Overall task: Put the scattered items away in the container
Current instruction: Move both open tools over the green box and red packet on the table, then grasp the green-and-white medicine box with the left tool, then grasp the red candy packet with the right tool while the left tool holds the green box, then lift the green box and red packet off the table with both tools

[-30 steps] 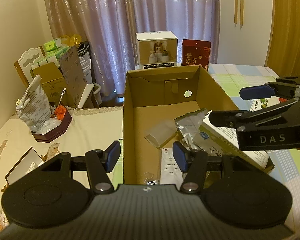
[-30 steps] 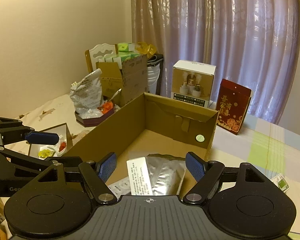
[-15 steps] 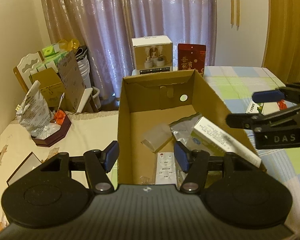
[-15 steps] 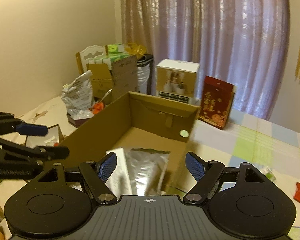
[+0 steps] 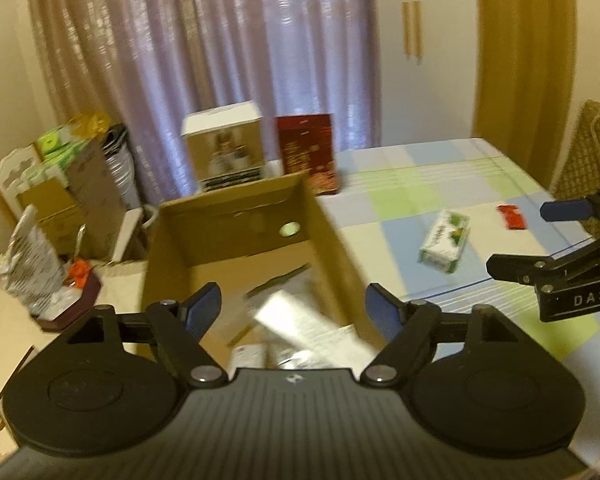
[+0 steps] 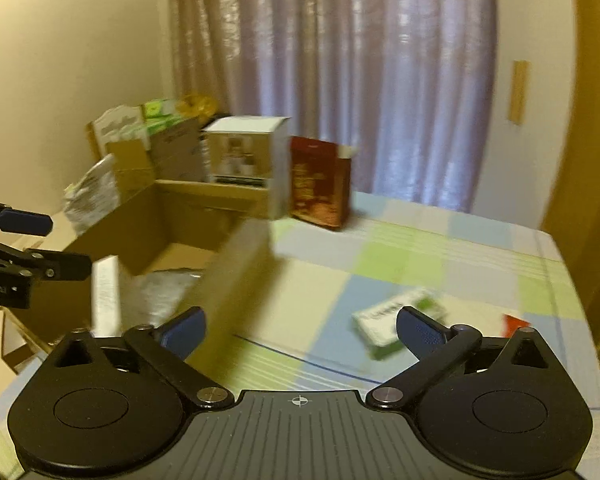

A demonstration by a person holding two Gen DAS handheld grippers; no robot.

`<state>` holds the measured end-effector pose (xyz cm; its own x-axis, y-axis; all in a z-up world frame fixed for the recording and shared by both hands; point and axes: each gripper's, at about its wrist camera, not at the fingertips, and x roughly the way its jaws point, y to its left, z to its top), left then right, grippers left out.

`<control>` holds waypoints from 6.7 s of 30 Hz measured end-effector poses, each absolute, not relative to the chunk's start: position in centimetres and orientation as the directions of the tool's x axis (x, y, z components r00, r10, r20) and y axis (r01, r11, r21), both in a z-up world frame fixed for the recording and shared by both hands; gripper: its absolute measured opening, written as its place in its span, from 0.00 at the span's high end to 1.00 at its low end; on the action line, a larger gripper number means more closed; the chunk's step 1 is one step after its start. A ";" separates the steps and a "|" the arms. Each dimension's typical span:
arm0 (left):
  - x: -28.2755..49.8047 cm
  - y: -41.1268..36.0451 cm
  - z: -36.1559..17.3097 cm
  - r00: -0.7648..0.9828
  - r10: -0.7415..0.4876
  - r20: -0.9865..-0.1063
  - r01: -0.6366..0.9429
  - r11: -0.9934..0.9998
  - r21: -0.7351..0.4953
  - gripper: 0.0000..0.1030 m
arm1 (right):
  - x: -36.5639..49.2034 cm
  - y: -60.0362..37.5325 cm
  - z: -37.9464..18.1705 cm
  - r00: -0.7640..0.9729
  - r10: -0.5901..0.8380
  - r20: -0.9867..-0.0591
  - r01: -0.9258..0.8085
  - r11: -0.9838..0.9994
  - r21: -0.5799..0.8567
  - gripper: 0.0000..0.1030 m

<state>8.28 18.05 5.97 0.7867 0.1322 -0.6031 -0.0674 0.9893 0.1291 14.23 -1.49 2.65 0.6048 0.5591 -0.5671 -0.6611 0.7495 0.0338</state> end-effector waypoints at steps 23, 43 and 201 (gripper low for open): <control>21.4 2.7 -3.7 0.744 -0.052 -0.666 0.171 0.979 0.114 0.14 | 24.2 -15.7 -3.0 0.662 0.366 -0.654 -0.431 0.900 0.068 0.00; 31.6 -0.2 -11.0 0.727 0.005 -0.687 0.228 0.941 0.249 0.10 | 31.1 -17.1 -8.9 0.633 0.339 -0.696 -0.368 0.923 0.115 0.00; 6.7 0.2 -10.1 0.555 -0.042 -0.831 0.210 0.974 0.091 0.51 | 8.1 -15.9 -8.7 0.528 0.294 -0.797 -0.480 0.877 0.005 0.70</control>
<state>6.68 0.17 -10.15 0.5546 -0.0419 -0.8311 0.2097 0.9735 0.0908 8.13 -15.93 -8.70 0.5275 0.2939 -0.7971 -0.4805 0.8770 0.0054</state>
